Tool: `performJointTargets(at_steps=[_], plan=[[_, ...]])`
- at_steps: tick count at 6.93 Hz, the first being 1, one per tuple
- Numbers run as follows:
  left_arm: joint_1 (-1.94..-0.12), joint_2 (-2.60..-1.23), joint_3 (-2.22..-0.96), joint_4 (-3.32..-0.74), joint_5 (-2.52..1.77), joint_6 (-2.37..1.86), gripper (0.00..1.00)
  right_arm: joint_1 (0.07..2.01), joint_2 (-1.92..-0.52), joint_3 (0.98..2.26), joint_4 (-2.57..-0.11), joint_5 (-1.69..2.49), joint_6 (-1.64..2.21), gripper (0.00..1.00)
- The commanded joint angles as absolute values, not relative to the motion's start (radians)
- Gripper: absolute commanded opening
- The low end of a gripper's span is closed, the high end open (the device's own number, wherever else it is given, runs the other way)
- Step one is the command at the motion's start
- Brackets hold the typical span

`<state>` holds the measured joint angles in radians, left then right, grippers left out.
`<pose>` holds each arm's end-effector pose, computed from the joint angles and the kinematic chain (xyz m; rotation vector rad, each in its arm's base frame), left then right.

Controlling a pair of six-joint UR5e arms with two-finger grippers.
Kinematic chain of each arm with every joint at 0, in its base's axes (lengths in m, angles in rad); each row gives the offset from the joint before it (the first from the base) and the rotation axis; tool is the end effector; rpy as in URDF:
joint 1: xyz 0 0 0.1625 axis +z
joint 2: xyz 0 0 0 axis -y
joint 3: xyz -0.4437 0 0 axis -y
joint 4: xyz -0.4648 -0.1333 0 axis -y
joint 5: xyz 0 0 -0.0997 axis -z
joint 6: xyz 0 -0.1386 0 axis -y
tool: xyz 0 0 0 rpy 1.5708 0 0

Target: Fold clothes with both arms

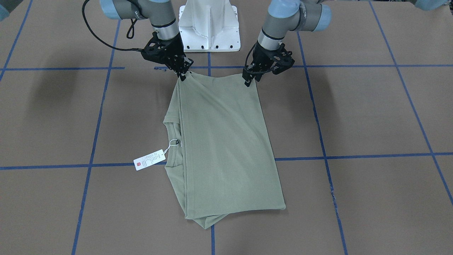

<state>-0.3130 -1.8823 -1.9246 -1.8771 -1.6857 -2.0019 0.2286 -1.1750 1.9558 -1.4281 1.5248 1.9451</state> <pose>0.6028 -0.3185 0.2932 -0.1658 0.9801 -0.6274 -0.6227 -0.2883 0.2487 -0.0250 -0.9383 0.5800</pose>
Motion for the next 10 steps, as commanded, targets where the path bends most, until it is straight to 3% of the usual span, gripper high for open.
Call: performJointTargets(at_steps=[1,3,5,6,8,9,10], plan=[[-0.281,-1.879,-1.918,-1.867,-1.686,-2.013,0.57,0.229,-1.175,1.956,-1.428,1.525,1.945,0.0],[-0.268,-1.876,-1.913,-1.867,-1.686,-2.019,0.48,0.227,-1.175,1.956,-1.428,1.525,1.945,0.0],[-0.267,-1.875,-1.908,-1.867,-1.687,-2.02,0.2,0.227,-1.173,1.956,-1.428,1.526,1.945,0.0],[-0.265,-1.875,-1.908,-1.867,-1.687,-2.019,0.0,0.227,-1.173,1.956,-1.428,1.526,1.945,0.0],[-0.255,-1.875,-1.914,-1.867,-1.687,-2.02,0.0,0.227,-1.174,1.956,-1.428,1.526,1.945,0.0],[-0.255,-1.875,-1.914,-1.858,-1.687,-2.017,0.46,0.227,-1.17,1.957,-1.428,1.526,1.945,0.0],[-0.255,-1.876,-1.917,-1.856,-1.687,-2.017,0.47,0.227,-1.169,1.957,-1.428,1.526,1.945,0.0]])
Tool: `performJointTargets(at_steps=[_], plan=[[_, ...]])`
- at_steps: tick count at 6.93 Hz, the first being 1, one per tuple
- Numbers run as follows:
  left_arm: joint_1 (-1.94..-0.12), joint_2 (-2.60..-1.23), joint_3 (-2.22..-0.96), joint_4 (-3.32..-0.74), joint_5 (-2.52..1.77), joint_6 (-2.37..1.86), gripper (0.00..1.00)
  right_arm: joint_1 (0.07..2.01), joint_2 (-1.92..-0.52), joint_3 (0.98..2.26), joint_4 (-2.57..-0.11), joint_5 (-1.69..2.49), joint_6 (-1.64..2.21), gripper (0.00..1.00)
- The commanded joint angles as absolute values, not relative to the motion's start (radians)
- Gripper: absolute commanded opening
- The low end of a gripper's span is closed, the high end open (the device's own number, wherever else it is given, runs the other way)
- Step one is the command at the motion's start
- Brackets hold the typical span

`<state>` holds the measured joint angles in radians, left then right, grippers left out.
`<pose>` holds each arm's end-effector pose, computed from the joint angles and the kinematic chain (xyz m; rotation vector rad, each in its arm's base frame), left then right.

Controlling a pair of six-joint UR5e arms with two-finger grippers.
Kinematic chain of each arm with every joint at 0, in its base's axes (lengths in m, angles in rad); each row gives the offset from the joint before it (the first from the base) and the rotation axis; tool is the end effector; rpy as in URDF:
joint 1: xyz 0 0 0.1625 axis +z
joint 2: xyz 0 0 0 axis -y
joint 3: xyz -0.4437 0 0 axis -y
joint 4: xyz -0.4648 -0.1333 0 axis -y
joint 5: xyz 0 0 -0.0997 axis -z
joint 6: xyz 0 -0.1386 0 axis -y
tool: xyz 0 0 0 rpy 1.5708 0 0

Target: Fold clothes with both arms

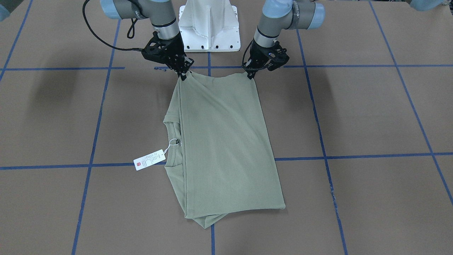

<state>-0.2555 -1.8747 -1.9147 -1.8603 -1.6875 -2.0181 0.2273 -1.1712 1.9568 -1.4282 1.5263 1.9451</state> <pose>0.6219 -0.2835 0.3065 -0.2004 0.9365 -0.5947 -0.6231 -0.2873 0.2457 -0.0274 -0.9429 0.5778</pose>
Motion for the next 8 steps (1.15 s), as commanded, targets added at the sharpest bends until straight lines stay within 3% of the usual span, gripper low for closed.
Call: performJointTargets(at_steps=[1,2,3,4,5,6,8], plan=[[-0.255,-1.876,-1.921,-1.856,-1.687,-2.019,0.47,0.227,-1.169,1.957,-1.428,1.526,1.945,0.0],[-0.244,-1.876,-1.921,-1.856,-1.687,-2.019,0.47,0.227,-1.169,1.957,-1.428,1.526,1.945,0.0],[-0.236,-1.876,-1.919,-1.856,-1.687,-2.02,0.39,0.227,-1.169,1.957,-1.428,1.526,1.945,0.0],[-0.226,-1.876,-1.919,-1.856,-1.687,-2.022,0.27,0.227,-1.169,1.957,-1.428,1.526,1.945,0.0],[-0.224,-1.876,-1.917,-1.856,-1.687,-2.028,0.09,0.227,-1.169,1.957,-1.428,1.526,1.945,0.0],[-0.224,-1.875,-1.922,-1.856,-1.687,-2.028,0.0,0.227,-1.169,1.959,-1.428,1.526,1.945,0.0],[-0.224,-1.875,-1.957,-1.856,-1.689,-2.023,0.0,0.233,-1.231,2.012,-1.43,1.529,1.945,0.0]])
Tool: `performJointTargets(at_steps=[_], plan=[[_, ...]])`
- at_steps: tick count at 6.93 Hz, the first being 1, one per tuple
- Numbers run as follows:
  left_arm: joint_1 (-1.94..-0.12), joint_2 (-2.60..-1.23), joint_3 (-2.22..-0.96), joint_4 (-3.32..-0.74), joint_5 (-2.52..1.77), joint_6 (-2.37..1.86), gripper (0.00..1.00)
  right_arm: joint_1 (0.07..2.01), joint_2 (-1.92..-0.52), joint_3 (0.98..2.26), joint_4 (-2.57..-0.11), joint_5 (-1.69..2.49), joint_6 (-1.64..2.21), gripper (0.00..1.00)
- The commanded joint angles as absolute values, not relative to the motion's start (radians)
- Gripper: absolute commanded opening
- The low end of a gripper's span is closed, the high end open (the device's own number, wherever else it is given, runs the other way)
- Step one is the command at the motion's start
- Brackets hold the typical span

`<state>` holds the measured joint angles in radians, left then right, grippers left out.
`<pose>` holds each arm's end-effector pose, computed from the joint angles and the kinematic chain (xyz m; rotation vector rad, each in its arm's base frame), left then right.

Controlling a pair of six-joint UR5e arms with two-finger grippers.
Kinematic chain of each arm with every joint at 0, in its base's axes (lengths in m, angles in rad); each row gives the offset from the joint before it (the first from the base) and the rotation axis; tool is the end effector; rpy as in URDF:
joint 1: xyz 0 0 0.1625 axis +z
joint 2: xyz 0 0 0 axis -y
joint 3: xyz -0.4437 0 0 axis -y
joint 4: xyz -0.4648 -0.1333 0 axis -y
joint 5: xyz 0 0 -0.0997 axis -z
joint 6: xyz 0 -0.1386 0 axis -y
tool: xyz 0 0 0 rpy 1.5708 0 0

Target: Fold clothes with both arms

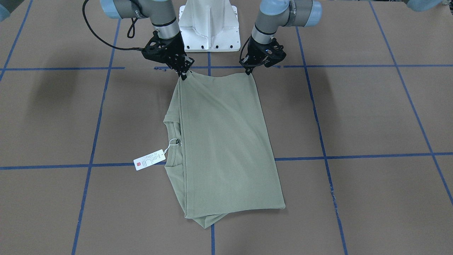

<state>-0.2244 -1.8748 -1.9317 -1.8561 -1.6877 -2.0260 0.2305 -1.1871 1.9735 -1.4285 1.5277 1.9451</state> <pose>0.6257 -0.2630 0.2980 -0.2198 0.9443 -0.5710 -0.6156 -0.2875 0.2480 -0.0273 -0.9434 0.5801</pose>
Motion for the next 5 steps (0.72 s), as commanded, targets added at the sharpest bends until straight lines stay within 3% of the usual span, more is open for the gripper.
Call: performJointTargets(at_steps=[1,5], plan=[[-0.224,-1.875,-1.982,-1.858,-1.713,-2.023,0.0,0.229,-1.291,2.067,-1.43,1.534,1.947,0.0],[-0.218,-1.878,-2.065,-1.859,-1.779,-2.019,0.0,0.154,-1.333,2.12,-1.428,1.534,2.068,0.0]])
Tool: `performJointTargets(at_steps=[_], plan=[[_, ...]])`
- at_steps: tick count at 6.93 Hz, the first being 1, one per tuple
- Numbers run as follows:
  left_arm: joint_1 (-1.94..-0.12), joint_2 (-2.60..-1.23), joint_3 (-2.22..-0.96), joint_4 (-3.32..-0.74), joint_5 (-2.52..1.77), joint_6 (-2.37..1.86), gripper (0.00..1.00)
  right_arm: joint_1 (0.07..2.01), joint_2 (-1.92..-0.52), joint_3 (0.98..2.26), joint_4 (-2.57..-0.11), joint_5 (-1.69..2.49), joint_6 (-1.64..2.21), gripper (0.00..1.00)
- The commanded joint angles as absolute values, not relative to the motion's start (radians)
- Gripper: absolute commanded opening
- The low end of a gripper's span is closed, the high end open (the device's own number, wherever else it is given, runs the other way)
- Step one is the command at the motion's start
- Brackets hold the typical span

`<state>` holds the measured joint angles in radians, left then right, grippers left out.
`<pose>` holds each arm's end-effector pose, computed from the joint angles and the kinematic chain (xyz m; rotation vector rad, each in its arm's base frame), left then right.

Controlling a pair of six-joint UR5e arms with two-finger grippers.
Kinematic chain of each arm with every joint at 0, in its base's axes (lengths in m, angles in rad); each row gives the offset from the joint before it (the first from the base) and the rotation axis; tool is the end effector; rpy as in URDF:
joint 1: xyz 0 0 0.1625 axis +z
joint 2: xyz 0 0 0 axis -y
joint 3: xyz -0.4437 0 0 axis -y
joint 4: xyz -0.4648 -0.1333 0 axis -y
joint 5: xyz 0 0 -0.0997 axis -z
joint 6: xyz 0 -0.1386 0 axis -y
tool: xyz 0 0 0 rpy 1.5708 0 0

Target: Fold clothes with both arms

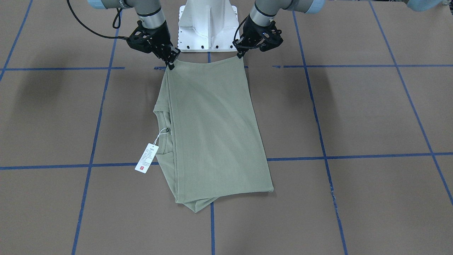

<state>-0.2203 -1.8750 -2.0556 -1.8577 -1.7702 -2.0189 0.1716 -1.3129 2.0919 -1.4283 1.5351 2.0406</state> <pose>0.5890 -0.2404 0.2328 -0.3038 1.0564 -0.4935 -0.5819 -0.2412 0.2693 -0.1059 -0.9319 0.6111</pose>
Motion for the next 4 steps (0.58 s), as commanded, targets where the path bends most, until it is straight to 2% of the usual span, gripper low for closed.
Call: performJointTargets(at_steps=[1,2,4], plan=[[-0.218,-1.876,-2.095,-1.858,-1.785,-2.019,0.0,0.15,-1.359,2.17,-1.43,1.528,2.075,0.0],[-0.231,-1.875,-2.152,-1.856,-1.81,-2.02,0.0,0.178,-1.356,2.181,-1.428,1.526,2.075,0.0],[-0.375,-1.89,-2.151,-1.858,-1.809,-2.005,0.0,0.326,-1.266,2.154,-1.431,1.539,2.063,0.0]])
